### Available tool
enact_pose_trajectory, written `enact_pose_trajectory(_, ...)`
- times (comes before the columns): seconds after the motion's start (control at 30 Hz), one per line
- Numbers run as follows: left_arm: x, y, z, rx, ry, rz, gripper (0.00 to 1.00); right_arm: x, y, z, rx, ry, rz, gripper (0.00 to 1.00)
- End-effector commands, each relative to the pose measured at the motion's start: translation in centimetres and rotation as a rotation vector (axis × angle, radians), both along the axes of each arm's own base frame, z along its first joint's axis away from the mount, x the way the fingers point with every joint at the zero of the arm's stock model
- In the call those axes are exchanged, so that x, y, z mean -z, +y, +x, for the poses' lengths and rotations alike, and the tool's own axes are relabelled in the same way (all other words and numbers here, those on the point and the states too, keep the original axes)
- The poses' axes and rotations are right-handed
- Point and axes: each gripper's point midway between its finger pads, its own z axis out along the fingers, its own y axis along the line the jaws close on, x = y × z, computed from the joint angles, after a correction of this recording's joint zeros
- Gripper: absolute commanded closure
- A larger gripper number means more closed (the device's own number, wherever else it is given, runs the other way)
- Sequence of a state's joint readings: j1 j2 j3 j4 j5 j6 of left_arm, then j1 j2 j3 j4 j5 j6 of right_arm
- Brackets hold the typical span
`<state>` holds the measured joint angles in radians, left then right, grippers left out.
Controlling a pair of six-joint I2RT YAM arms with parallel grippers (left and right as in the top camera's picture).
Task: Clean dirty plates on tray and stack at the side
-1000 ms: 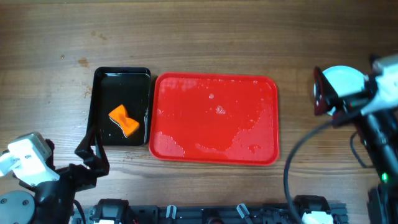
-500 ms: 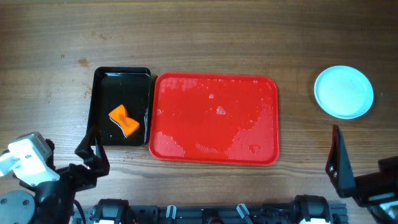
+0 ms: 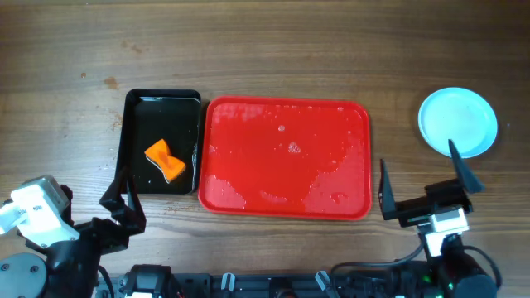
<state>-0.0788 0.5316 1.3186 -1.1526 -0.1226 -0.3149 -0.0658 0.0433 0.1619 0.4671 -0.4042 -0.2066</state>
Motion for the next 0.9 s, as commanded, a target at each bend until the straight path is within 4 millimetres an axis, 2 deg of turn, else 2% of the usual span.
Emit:
enact_pose_trajectory(0.0, -0.3, 0.1, -0.1, 0.003, -0.009, 0.021, 0.0, 1.3, 0.3, -0.2, 0.035, -0.06, -0.089, 0.0)
enact_pose_trajectory(0.13, -0.3, 0.1, -0.1, 0.003, -0.009, 0.021, 0.0, 2.2, 0.3, 0.3, 0.115, -0.09, -0.208, 0.0)
enact_pose_trajectory(0.2, -0.3, 0.1, -0.1, 0.003, -0.009, 0.021, 0.0, 3.1, -0.6, 1.0, 0.168, -0.066, -0.208, 0.0)
enact_pose_trajectory(0.33, -0.3, 0.1, -0.1, 0.003, -0.009, 0.021, 0.0, 7.3, -3.9, 3.8, 0.223, 0.191, 0.075, 0.0)
enact_pose_trajectory(0.47, -0.3, 0.1, -0.1, 0.003, -0.009, 0.021, 0.0, 10.4, -4.3, 4.8, 0.245, 0.323, 0.071, 0.0)
enact_pose_trajectory(0.67, -0.3, 0.1, -0.1, 0.003, -0.009, 0.021, 0.0, 16.5, -4.8, 5.5, 0.269, 0.58, 0.09, 0.0)
enact_pose_trajectory(0.73, -0.3, 0.1, -0.1, 0.003, -0.009, 0.021, 0.0, 16.6, -5.6, 5.6, 0.309, 0.588, 0.129, 0.0)
enact_pose_trajectory(0.87, -0.3, 0.1, -0.1, 0.003, -0.009, 0.021, 0.0, 16.6, -5.7, 5.6, 0.311, 0.59, 0.13, 0.0)
